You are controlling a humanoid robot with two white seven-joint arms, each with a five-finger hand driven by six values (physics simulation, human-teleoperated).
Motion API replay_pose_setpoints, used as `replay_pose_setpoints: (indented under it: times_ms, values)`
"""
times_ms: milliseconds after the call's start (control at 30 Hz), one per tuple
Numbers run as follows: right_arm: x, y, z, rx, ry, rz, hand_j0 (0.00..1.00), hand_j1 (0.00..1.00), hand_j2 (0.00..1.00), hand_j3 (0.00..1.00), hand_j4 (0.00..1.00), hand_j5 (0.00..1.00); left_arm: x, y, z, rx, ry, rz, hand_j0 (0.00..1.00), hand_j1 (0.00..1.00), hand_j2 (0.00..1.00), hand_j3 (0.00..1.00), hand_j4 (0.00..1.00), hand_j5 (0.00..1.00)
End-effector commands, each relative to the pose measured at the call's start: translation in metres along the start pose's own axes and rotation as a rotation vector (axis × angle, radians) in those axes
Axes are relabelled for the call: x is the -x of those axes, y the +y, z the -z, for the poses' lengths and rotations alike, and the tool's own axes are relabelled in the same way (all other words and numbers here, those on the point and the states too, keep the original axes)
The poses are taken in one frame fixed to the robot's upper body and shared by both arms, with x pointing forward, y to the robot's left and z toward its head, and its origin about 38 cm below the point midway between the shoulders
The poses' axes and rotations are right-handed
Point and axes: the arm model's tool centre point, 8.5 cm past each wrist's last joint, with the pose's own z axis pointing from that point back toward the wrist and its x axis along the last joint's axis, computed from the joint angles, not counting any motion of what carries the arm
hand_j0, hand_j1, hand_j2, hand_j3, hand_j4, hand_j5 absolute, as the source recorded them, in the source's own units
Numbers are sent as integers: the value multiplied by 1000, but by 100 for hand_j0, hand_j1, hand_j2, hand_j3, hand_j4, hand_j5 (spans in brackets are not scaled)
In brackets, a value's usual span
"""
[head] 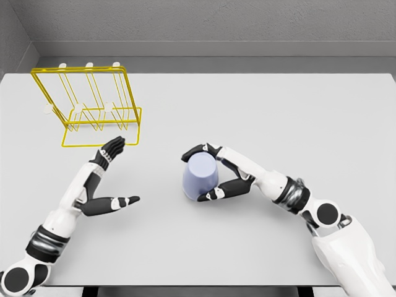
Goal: Place the cup on the cup holder with both arms
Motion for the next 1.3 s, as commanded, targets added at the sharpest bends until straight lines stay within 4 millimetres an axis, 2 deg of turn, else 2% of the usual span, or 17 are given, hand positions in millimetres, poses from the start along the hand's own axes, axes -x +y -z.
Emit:
replay_pose_setpoints:
  times_ms: [0, 200, 300, 400, 500, 1100, 1267]
  values:
    - [4, 1, -2, 3, 7, 12, 61, 61, 61, 61, 61, 61, -1, 4, 1, -4, -6, 13, 100, 100, 100, 100, 100, 100]
    - [9, 1, -4, 4, 22, 14, 61, 61, 61, 61, 61, 61, 0, 4, 1, -7, -2, 7, 100, 100, 100, 100, 100, 100]
    - [9, 2, -3, 5, 19, 17, 74, 74, 74, 74, 74, 74, -1, 4, 1, -6, -3, 10, 100, 100, 100, 100, 100, 100]
    - [9, 4, 0, 4, 15, 16, 83, 83, 83, 83, 83, 83, -1, 6, 2, -6, -4, 13, 100, 100, 100, 100, 100, 100]
    - [11, 3, -1, 3, 27, 16, 100, 100, 100, 100, 100, 100, -1, 7, 2, -4, -3, 18, 100, 100, 100, 100, 100, 100]
    - [25, 7, -4, 18, 54, 50, 100, 100, 100, 100, 100, 100, 4, 4, 1, -8, 9, 8, 100, 100, 100, 100, 100, 100]
    - [29, 3, -10, 28, 73, 48, 100, 100, 100, 100, 100, 100, 6, 1, 3, -15, 6, -2, 100, 100, 100, 100, 100, 100]
